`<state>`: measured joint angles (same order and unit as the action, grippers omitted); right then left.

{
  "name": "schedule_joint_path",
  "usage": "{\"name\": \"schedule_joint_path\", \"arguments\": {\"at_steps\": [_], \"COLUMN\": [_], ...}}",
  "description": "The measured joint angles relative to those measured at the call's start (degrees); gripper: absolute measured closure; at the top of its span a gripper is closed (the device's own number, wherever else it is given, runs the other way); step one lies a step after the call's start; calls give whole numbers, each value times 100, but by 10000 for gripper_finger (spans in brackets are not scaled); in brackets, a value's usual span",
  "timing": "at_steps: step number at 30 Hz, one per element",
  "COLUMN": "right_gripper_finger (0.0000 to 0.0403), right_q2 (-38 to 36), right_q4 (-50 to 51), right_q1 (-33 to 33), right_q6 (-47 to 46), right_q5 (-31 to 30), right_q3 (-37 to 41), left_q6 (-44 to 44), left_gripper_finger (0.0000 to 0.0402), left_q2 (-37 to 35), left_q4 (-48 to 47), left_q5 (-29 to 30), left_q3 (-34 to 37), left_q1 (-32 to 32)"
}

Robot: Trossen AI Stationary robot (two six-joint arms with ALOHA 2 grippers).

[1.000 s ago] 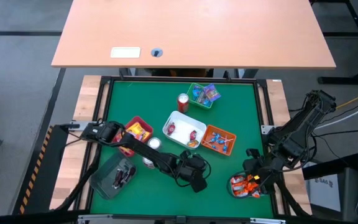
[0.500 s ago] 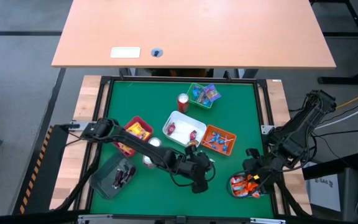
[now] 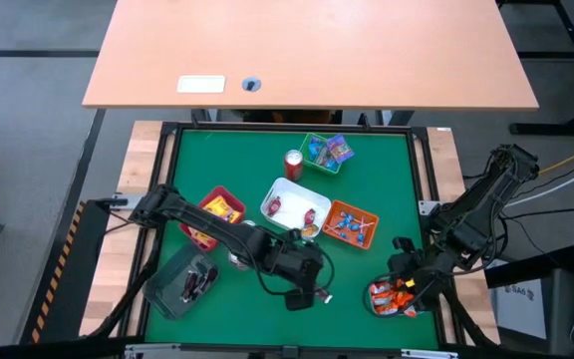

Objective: Sort candy
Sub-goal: Put the brown chocolate bar into the black bin

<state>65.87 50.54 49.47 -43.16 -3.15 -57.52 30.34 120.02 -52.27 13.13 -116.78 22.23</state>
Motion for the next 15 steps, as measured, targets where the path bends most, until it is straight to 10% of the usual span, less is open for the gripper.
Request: {"name": "schedule_joint_path", "arguments": {"at_steps": [15], "right_gripper_finger": [271], "right_q2": [2], "right_q4": [-128], "right_q1": [0], "right_q6": [-1], "right_q5": [-259], "right_q3": [0], "left_q6": [1426], "left_gripper_finger": [366], "left_q2": [-884], "left_q4": [-3289], "left_q5": [-361], "left_q3": [-333], "left_q1": [563]}}
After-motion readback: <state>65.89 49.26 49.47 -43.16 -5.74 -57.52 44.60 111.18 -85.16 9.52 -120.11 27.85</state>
